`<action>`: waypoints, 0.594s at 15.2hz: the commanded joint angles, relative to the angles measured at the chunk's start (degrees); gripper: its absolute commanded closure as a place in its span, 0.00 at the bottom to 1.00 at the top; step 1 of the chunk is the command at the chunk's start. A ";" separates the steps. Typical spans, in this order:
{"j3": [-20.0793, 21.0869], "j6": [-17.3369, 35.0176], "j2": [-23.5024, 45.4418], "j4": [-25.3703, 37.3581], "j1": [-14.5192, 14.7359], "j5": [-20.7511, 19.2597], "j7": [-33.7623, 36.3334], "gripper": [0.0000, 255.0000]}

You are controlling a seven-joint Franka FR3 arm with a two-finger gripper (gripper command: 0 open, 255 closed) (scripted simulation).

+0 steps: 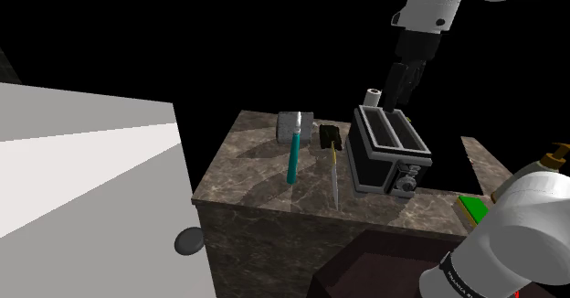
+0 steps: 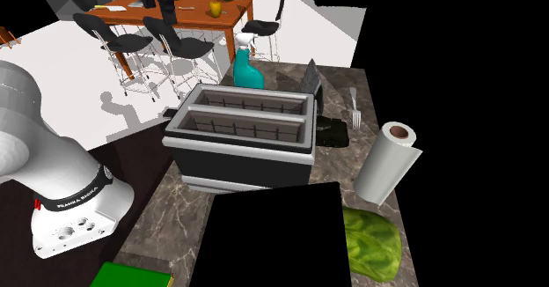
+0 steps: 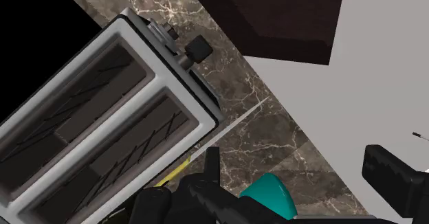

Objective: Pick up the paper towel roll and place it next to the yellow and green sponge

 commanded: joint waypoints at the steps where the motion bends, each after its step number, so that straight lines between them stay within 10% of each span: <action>1: 0.00 0.00 0.00 0.00 0.00 0.00 0.00 0.00; 9: -7.87 8.99 8.22 0.60 -2.22 -6.18 -11.63 0.00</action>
